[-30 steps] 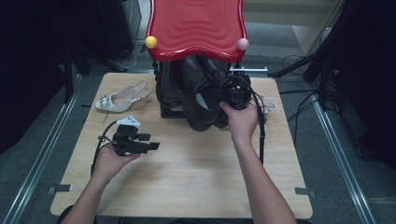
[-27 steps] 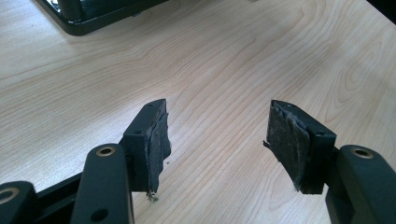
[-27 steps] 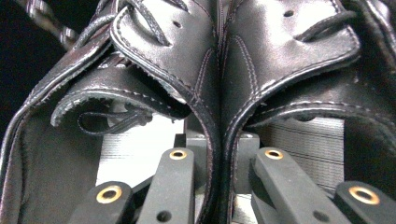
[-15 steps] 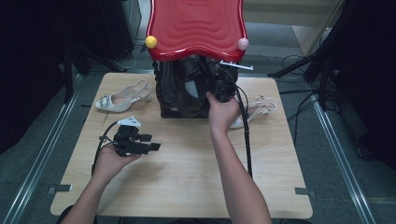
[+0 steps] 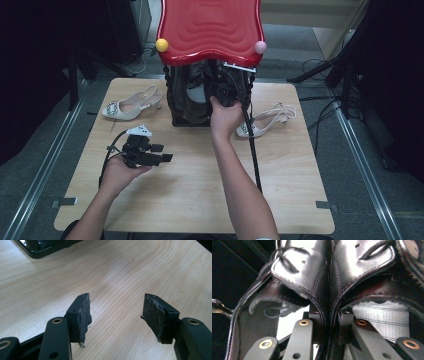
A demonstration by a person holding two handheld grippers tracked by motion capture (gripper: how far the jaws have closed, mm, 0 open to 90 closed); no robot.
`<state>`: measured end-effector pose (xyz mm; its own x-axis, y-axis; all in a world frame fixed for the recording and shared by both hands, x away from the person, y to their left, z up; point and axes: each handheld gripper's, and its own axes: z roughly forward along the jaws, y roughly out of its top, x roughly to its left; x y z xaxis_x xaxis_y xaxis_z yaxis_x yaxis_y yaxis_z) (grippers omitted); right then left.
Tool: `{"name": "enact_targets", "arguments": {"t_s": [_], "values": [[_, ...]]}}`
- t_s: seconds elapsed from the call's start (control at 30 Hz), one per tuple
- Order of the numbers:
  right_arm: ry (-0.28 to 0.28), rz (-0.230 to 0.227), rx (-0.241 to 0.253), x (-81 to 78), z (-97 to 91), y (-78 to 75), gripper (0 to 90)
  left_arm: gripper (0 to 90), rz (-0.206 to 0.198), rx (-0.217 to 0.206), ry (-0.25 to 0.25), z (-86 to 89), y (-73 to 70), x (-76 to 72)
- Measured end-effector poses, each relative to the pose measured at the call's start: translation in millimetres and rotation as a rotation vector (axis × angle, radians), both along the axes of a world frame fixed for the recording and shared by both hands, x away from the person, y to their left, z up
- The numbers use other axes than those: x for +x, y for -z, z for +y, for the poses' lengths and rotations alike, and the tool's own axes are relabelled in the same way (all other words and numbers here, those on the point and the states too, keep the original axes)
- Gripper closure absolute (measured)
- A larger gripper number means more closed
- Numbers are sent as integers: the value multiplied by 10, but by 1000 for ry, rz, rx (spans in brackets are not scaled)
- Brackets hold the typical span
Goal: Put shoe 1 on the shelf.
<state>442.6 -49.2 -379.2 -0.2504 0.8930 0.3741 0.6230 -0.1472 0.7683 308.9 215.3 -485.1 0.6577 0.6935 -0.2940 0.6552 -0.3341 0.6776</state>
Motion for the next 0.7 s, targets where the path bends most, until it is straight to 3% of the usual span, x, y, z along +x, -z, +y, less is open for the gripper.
{"name": "enact_targets", "arguments": {"t_s": [0.07,0.1,0.13,0.17,0.2,0.23,0.27,0.3,0.47,0.7], "values": [[8,0,3,2,15,-1,783,392,-3,-2,-2,-4,6,1],[48,38,-4,-15,14,-14,778,393,0,-1,1,-4,6,2],[4,2,4,3,14,2,771,392,-1,-3,-2,-9,9,1],[31,46,7,-22,34,-16,757,392,-1,-1,0,-10,9,1],[23,43,10,-18,40,-8,738,393,-2,0,0,-11,9,1],[20,70,20,-25,50,-10,722,393,-1,-1,-1,-10,8,1],[-5,47,13,-11,45,13,707,393,-2,-3,-3,-9,8,0],[-7,65,21,-23,67,10,692,392,0,0,0,-5,5,1],[-30,30,-15,-38,87,20,663,393,2,3,-1,-4,7,3],[-77,50,50,-37,10,13,602,393,-3,6,-1,-15,10,2]]}}
